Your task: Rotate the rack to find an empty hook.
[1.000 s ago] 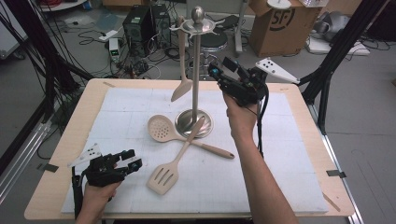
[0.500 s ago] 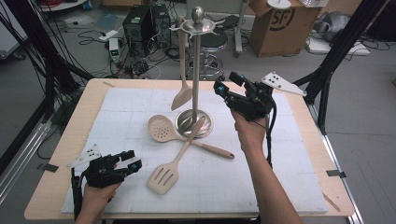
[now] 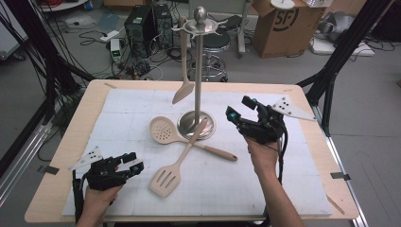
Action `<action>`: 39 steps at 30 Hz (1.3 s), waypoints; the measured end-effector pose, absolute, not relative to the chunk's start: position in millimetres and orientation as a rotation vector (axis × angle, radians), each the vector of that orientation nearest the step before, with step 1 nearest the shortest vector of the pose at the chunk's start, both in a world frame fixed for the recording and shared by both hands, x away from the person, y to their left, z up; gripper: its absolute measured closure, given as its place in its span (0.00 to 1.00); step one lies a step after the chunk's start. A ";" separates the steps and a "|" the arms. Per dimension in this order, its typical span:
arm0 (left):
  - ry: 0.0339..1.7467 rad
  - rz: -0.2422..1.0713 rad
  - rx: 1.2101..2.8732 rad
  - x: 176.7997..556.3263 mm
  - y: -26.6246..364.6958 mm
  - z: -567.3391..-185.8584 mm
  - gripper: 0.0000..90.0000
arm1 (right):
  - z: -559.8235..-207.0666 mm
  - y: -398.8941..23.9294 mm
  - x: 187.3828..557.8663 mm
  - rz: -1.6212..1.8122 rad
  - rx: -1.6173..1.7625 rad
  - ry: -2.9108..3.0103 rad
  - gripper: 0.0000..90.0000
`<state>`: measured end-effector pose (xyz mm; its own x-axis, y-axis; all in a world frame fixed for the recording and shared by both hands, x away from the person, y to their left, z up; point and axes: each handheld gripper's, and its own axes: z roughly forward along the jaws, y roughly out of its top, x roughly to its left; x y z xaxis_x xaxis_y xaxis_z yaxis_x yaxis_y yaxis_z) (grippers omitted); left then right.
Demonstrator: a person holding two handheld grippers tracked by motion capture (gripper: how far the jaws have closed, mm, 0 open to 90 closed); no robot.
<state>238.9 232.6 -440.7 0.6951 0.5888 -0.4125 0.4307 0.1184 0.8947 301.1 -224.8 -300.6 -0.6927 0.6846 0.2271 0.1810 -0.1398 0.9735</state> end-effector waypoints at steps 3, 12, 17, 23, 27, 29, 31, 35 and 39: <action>0.881 0.139 1.501 238.8 232.9 -440.7 0.40 | -310.9 -232.0 297.0 1.885 1.009 1.786 0.23; 0.884 0.137 1.505 239.3 232.5 -441.7 0.40 | -336.2 -251.1 284.8 1.838 1.067 1.801 0.23; 0.885 0.139 1.499 239.1 233.0 -441.6 0.40 | -354.7 -259.4 274.2 1.809 1.091 1.812 0.23; 0.891 0.145 1.492 240.4 233.4 -441.6 0.40 | -377.0 -274.3 268.0 1.782 1.155 1.818 0.23; 0.895 0.148 1.496 240.9 233.1 -441.8 0.39 | -385.0 -280.3 265.7 1.783 1.168 1.822 0.22; 0.892 0.153 1.494 240.7 233.4 -441.6 0.39 | -388.6 -282.4 263.8 1.770 1.185 1.840 0.22; 0.894 0.153 1.492 240.8 233.5 -441.7 0.39 | -392.3 -284.7 260.5 1.756 1.197 1.862 0.22; 0.891 0.151 1.497 241.9 232.6 -442.2 0.39 | -398.2 -290.9 252.4 1.733 1.217 1.869 0.22; 0.889 0.144 1.496 244.6 232.3 -443.8 0.39 | -403.5 -294.8 244.1 1.717 1.238 1.884 0.22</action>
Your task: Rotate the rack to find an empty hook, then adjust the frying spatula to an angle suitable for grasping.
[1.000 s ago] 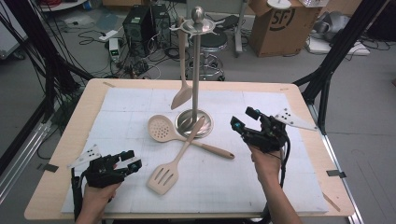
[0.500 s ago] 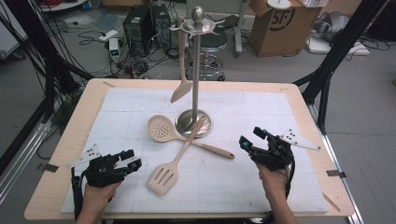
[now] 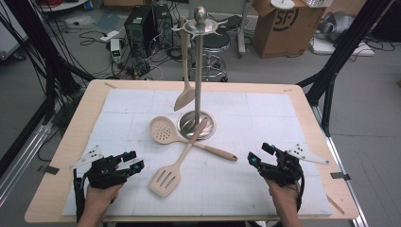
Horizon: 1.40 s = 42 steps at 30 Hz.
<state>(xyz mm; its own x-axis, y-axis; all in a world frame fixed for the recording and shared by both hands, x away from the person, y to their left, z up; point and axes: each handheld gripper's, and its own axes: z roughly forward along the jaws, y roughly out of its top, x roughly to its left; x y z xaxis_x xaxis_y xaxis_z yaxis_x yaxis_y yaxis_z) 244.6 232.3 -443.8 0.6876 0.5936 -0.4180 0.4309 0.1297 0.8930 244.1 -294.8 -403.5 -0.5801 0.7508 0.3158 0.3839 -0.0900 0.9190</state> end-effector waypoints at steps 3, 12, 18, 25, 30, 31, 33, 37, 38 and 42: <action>0.890 0.131 1.501 246.3 232.8 -446.1 0.39 | -402.2 -295.6 236.5 1.718 1.236 1.882 0.22; 0.884 0.145 1.494 248.1 229.2 -442.3 0.37 | -409.1 -303.0 216.7 1.710 1.276 1.868 0.22; 0.871 0.135 1.523 249.7 223.1 -443.2 0.37 | -410.9 -305.7 215.6 1.707 1.295 1.864 0.22; 0.870 0.132 1.528 249.2 220.7 -442.9 0.37 | -411.8 -304.5 215.6 1.703 1.288 1.876 0.22; 0.870 0.128 1.533 248.8 220.4 -443.0 0.37 | -411.0 -303.9 215.1 1.712 1.286 1.873 0.22; 0.869 0.133 1.531 248.7 220.5 -442.8 0.37 | -411.0 -303.6 215.1 1.712 1.282 1.873 0.22; 0.872 0.134 1.527 248.6 220.0 -441.7 0.37 | -410.5 -302.5 214.7 1.713 1.277 1.875 0.22; 0.875 0.115 1.538 249.7 213.1 -438.7 0.37 | -410.1 -301.3 215.6 1.712 1.277 1.876 0.22; 0.872 0.100 1.541 250.3 210.7 -438.0 0.37 | -409.9 -300.9 216.2 1.713 1.278 1.873 0.22; 0.876 0.064 1.530 255.0 205.7 -432.8 0.37 | -408.8 -300.0 218.3 1.715 1.279 1.873 0.22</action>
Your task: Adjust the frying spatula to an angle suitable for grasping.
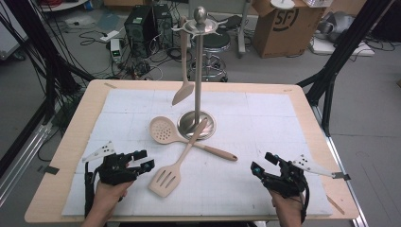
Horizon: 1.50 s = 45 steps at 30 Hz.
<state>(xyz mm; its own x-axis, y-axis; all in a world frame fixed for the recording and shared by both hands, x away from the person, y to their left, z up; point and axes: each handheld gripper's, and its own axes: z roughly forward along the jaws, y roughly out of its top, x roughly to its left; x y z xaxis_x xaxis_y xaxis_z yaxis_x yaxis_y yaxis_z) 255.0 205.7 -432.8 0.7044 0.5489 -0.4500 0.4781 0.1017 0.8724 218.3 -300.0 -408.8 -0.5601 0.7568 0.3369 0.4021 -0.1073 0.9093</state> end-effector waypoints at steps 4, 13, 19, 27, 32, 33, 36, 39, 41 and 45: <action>0.890 0.074 1.541 258.6 205.0 -429.1 0.37 | -409.8 -299.2 219.4 1.717 1.289 1.882 0.22; 0.877 0.088 1.590 260.2 192.1 -429.0 0.37 | -410.8 -298.8 221.4 1.745 1.324 1.886 0.22; 0.911 0.052 1.637 269.9 177.7 -431.2 0.37 | -411.6 -301.1 222.3 1.779 1.348 1.877 0.22; 0.919 0.025 1.683 285.7 154.7 -431.8 0.39 | -412.2 -301.2 223.3 1.757 1.343 1.893 0.22; 0.959 -0.022 1.702 298.9 142.8 -434.6 0.41 | -411.8 -300.8 223.3 1.754 1.343 1.894 0.22; 0.968 -0.024 1.707 300.8 140.6 -435.2 0.41 | -411.7 -300.8 223.1 1.755 1.345 1.893 0.22; 0.959 -0.012 1.713 306.5 136.6 -435.4 0.41 | -411.4 -301.7 223.1 1.757 1.344 1.886 0.22; 0.971 -0.008 1.719 312.7 134.4 -433.7 0.42 | -411.1 -301.6 223.2 1.758 1.342 1.885 0.22; 0.975 -0.010 1.731 317.0 131.0 -432.6 0.42 | -411.0 -301.2 223.2 1.759 1.342 1.884 0.22; 0.976 -0.015 1.742 324.1 122.1 -431.7 0.42 | -410.8 -300.7 223.9 1.758 1.346 1.882 0.22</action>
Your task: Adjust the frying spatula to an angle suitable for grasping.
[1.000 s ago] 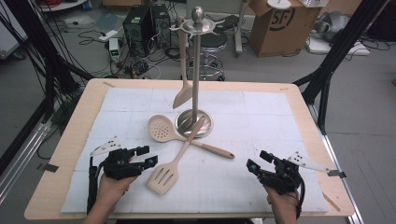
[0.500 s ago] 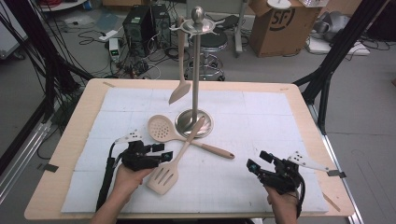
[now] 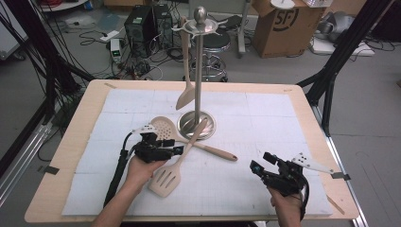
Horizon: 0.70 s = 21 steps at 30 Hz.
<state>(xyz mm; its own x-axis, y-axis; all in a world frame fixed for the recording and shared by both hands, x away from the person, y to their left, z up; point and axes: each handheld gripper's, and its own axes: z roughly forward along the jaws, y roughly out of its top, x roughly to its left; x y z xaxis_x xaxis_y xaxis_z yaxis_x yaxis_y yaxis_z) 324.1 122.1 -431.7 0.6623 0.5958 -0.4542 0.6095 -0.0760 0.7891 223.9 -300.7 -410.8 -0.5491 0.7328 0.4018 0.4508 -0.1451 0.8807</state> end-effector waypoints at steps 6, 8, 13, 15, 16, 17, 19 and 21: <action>1.010 -0.050 1.747 331.1 119.3 -439.8 0.42 | -410.7 -302.0 223.4 1.758 1.341 1.876 0.22; 1.016 -0.062 1.733 332.5 119.5 -440.5 0.43 | -410.7 -302.4 223.5 1.759 1.342 1.874 0.22; 1.029 -0.118 1.730 337.9 114.7 -442.0 0.44 | -410.6 -301.5 224.2 1.756 1.343 1.880 0.22; 1.024 -0.130 1.727 339.6 110.2 -440.0 0.43 | -410.4 -300.8 224.4 1.755 1.342 1.880 0.22; 1.022 -0.131 1.729 340.2 108.5 -438.4 0.43 | -410.2 -300.7 224.3 1.758 1.340 1.881 0.22; 1.025 -0.117 1.731 340.5 106.9 -437.4 0.43 | -410.1 -300.6 224.3 1.757 1.340 1.880 0.22; 1.032 -0.116 1.729 342.8 106.0 -437.9 0.43 | -410.2 -301.2 224.2 1.756 1.337 1.879 0.22; 1.052 -0.116 1.726 345.7 106.4 -440.0 0.43 | -410.3 -302.0 224.3 1.758 1.338 1.875 0.22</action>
<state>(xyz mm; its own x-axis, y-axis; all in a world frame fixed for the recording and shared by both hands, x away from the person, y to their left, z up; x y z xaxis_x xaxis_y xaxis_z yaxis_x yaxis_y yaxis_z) 345.7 106.4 -440.0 0.6071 0.5857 -0.5370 0.6886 -0.0505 0.7234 224.3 -302.0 -410.3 -0.5499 0.7355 0.3958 0.4422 -0.1456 0.8850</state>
